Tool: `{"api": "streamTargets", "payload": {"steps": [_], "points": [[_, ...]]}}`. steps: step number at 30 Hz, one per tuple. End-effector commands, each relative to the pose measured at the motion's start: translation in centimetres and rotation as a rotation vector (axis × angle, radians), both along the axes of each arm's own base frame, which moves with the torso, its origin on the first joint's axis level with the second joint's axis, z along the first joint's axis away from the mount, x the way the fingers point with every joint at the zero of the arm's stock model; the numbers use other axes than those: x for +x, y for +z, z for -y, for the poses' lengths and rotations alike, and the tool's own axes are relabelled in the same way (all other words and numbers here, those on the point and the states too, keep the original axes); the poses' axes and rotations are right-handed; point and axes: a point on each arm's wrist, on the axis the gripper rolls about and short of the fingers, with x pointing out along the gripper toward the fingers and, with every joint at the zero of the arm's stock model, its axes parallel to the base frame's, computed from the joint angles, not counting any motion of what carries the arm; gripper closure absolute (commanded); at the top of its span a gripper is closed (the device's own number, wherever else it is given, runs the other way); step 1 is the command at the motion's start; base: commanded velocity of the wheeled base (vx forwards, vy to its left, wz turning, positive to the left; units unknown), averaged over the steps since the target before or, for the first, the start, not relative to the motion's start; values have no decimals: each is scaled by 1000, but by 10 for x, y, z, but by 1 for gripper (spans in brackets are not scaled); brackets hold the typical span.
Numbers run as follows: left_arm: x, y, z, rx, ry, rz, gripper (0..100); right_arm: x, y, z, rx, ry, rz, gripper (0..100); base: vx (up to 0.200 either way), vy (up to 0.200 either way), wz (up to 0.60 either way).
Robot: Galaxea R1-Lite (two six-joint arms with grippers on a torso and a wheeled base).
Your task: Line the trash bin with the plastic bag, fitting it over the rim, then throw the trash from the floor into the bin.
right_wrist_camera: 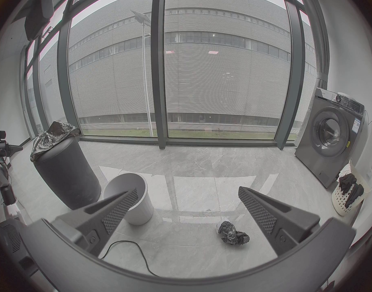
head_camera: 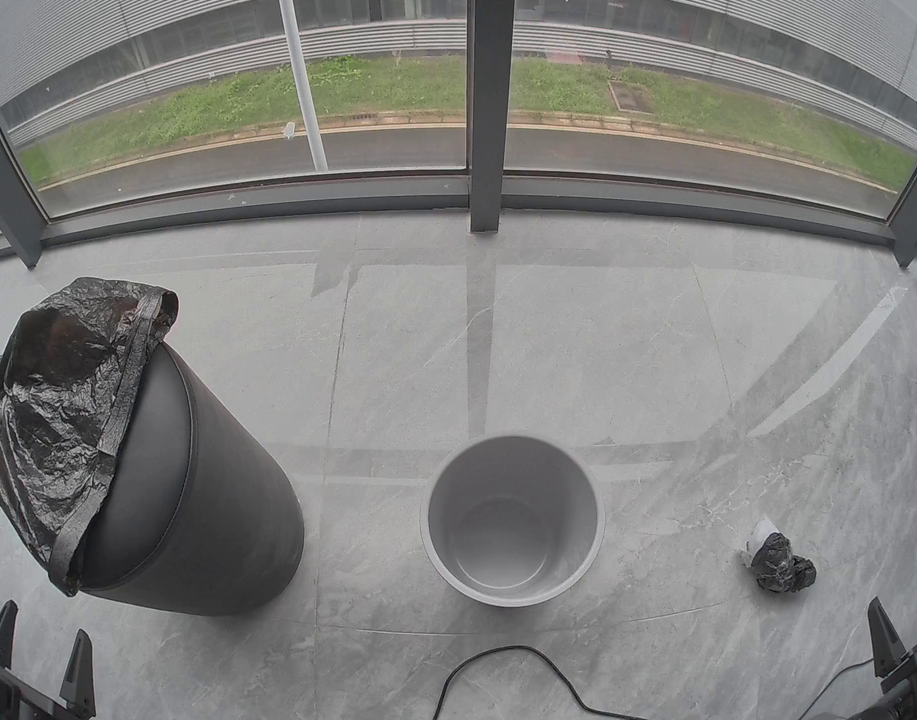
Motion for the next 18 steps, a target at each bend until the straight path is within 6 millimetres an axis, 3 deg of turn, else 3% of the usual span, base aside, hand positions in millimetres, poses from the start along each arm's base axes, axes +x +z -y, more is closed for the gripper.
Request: {"api": "streamTargets", "payload": {"steps": [1,3,18], "points": [[0,-5,0,-2,1,-2,0,0,-5,0,-1,0,-3,0,200,0,0],[0,-6,0,0,-2,-4,0,0,-4,0,-1,0,-1,0,200,0,0],[0,-6,0,4,-4,-4,0,0,-4,0,2,0,-2,0,0,200,0]]}}
